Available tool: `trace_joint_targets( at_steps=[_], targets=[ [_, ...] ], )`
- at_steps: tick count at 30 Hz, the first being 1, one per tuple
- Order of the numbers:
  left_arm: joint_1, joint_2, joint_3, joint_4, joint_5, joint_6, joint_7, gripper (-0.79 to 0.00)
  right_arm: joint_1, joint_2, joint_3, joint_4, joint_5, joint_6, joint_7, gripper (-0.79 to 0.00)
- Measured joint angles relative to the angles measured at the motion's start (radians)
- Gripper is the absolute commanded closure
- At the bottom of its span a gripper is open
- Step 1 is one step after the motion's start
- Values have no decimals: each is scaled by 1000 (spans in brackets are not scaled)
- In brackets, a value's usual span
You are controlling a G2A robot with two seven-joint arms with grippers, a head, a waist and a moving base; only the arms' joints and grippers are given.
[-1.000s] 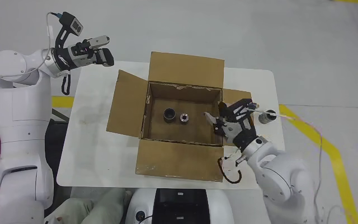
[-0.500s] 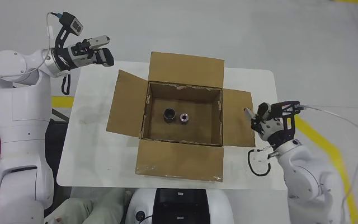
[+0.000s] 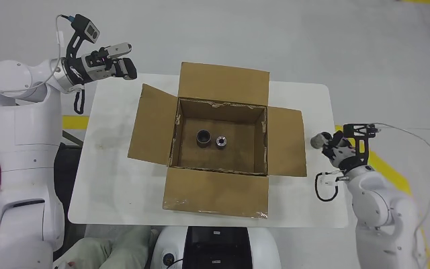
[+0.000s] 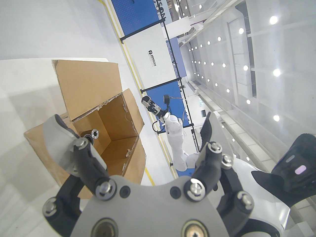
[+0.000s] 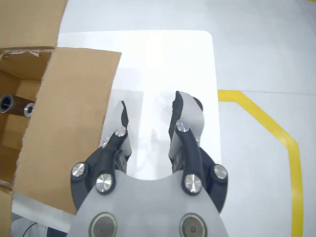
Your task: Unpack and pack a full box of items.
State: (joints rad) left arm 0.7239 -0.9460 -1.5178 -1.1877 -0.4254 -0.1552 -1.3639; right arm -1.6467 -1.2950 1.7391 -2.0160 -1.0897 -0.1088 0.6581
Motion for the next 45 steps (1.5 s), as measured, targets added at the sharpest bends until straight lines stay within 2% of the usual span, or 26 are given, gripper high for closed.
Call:
trace_joint_targets(
  at_steps=[3, 4, 6, 19, 20, 23, 35, 39, 45],
  targets=[
    [0, 0, 0, 0, 0, 0, 0, -785, 14, 2, -3, 32, -2, 11, -3, -388],
    [0, 0, 0, 0, 0, 0, 0, -785, 18, 2, -5, 41, 5, 14, -6, -443],
    [0, 0, 0, 0, 0, 0, 0, -785, 23, 2, -8, 55, 19, 18, -13, -489],
    [0, 0, 0, 0, 0, 0, 0, -785, 23, 2, -13, 55, 30, 16, -18, -489],
    [0, 0, 0, 0, 0, 0, 0, -785, 23, 2, -13, 55, 30, 16, -18, -446],
    [0, 0, 0, 0, 0, 0, 0, -785, 29, 3, -8, 70, 20, 26, -28, -440],
    [0, 0, 0, 0, 0, 0, 0, -785, 149, 14, -14, 246, -53, 82, 32, -656],
    [0, 0, 0, 0, 0, 0, 0, -785, 186, 16, -33, 307, -52, 82, 44, -696],
    [0, 0, 0, 0, 0, 0, 0, -785, 230, 18, -52, 391, -49, 86, 42, -708]
  ],
)
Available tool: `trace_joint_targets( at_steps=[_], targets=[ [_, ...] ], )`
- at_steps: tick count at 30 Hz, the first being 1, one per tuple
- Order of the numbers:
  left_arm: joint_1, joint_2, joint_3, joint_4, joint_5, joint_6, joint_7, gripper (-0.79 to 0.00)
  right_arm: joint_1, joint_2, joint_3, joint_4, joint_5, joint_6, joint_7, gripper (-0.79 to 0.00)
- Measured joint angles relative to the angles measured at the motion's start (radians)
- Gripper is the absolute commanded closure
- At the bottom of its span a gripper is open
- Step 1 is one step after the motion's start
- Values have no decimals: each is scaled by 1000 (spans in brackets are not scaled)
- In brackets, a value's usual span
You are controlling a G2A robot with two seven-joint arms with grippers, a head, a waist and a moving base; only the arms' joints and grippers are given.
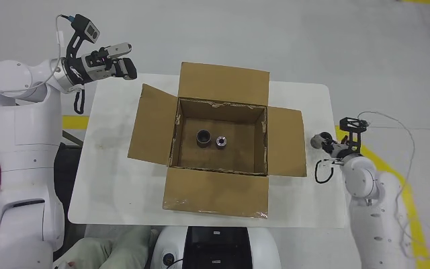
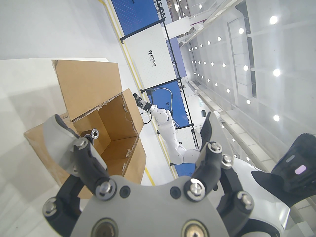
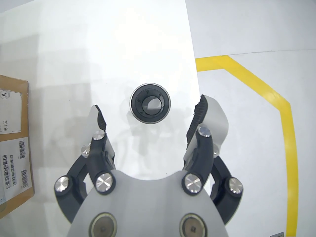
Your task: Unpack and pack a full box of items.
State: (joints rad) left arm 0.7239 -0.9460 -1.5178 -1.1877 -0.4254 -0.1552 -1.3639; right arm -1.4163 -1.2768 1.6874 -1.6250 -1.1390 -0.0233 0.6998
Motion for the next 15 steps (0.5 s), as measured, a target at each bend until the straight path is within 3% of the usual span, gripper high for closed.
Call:
trace_joint_targets(
  at_steps=[9, 11, 15],
  targets=[
    [0, 0, 0, 0, 0, 0, 0, -785, 69, 2, -33, 103, -2, 2, -11, -699],
    [0, 0, 0, 0, 0, 0, 0, -785, 81, 3, -40, 121, 0, 1, -11, -665],
    [0, 0, 0, 0, 0, 0, 0, -785, 99, 5, -48, 144, 3, -4, -1, -499]
  ],
)
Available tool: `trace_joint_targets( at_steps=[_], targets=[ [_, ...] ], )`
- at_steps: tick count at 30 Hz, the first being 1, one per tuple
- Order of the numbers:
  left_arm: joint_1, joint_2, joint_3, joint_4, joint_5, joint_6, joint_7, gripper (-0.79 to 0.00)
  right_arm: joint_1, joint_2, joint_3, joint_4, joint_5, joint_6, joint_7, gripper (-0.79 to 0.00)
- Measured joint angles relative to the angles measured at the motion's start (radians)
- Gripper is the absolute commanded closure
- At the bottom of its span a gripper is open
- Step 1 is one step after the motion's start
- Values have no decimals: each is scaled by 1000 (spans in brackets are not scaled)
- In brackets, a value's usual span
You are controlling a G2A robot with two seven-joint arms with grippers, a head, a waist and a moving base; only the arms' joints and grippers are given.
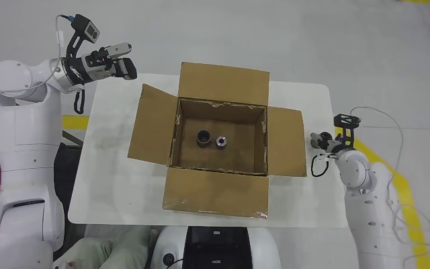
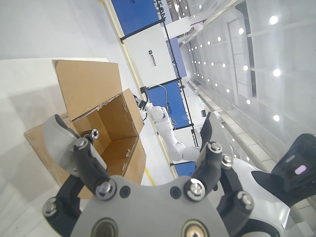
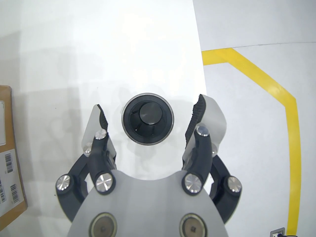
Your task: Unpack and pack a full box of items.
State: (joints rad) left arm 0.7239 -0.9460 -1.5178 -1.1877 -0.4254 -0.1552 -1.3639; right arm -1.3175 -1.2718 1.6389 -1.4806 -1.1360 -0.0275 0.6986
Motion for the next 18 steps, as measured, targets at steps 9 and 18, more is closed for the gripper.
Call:
trace_joint_targets(
  at_steps=[9, 18],
  targets=[
    [0, 0, 0, 0, 0, 0, 0, -785, 5, 4, -18, 9, 9, -10, 11, -46],
    [0, 0, 0, 0, 0, 0, 0, -785, -25, 8, -27, -41, 10, -8, 0, 0]
  ],
)
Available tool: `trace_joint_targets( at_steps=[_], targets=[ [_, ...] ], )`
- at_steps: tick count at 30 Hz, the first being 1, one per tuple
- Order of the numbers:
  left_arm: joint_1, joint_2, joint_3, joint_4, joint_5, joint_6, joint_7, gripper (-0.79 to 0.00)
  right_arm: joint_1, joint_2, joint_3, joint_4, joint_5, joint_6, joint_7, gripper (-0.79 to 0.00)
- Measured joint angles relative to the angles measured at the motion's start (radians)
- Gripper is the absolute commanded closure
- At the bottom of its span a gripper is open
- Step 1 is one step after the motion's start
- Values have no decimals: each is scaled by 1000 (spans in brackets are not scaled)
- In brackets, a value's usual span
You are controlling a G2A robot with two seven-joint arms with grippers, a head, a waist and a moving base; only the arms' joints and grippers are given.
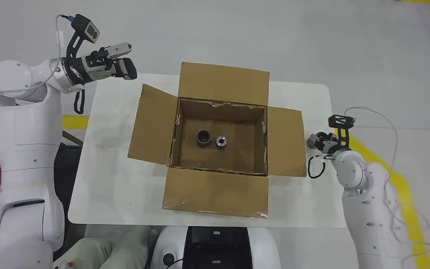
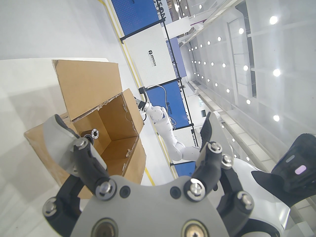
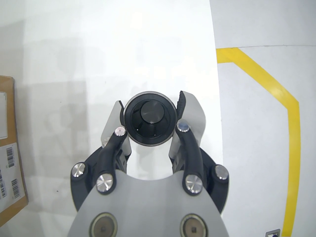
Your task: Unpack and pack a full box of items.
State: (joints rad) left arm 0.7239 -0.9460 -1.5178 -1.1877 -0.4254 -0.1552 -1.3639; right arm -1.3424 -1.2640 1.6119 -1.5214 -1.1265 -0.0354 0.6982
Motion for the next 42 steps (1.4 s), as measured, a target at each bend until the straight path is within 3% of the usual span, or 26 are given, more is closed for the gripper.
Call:
trace_joint_targets(
  at_steps=[30, 42],
  targets=[
    [0, 0, 0, 0, 0, 0, 0, -785, -288, 15, 124, -498, 65, 31, -82, 0],
    [0, 0, 0, 0, 0, 0, 0, -785, -325, 16, 38, -667, 17, -11, -114, 0]
  ],
)
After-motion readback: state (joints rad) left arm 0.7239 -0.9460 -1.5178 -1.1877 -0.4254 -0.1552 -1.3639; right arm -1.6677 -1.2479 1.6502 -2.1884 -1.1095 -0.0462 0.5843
